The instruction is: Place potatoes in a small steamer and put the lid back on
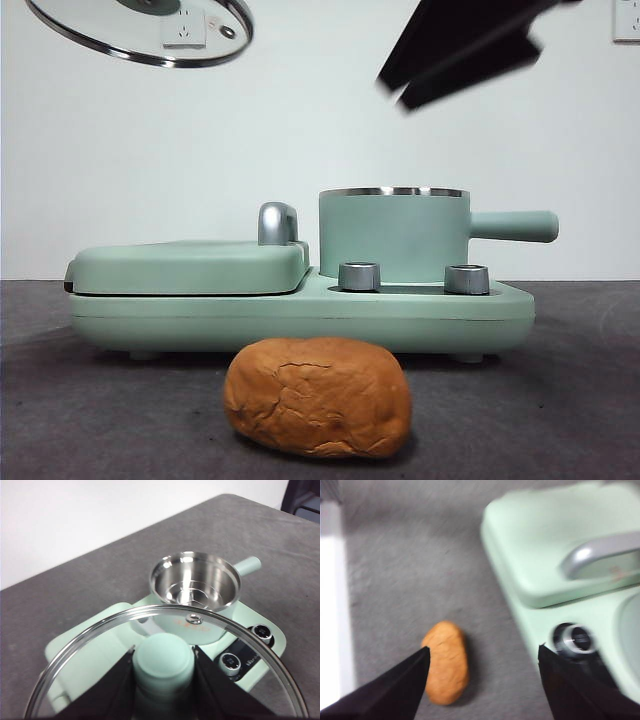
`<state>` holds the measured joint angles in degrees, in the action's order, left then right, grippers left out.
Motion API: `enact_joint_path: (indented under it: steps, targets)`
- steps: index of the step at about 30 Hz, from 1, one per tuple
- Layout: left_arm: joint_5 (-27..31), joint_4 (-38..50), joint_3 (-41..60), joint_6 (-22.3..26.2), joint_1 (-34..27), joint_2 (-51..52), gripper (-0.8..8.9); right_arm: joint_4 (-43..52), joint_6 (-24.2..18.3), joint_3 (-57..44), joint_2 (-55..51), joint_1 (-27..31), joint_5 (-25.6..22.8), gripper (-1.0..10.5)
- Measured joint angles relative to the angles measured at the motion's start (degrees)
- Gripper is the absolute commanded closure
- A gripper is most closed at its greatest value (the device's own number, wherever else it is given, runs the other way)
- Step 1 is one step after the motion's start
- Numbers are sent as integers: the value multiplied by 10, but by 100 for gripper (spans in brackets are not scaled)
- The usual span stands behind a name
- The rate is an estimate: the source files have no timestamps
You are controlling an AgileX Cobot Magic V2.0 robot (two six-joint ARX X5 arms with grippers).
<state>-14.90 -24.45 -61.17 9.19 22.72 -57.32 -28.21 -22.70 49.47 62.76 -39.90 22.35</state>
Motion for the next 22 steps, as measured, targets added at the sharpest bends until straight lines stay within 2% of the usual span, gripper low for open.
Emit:
enact_joint_path:
  steps: [7, 17, 22]
  targets:
    - [0, -2, 0, 0, -15, 6, 804, -24, 0, 0, 97, -25, 1, 512]
    - [0, -2, 0, 0, -16, 6, 804, -3, 0, 0, 178, -68, 14, 512]
    - [0, -1, 0, 0, -16, 6, 804, 21, 0, 0, 207, -87, -31, 512]
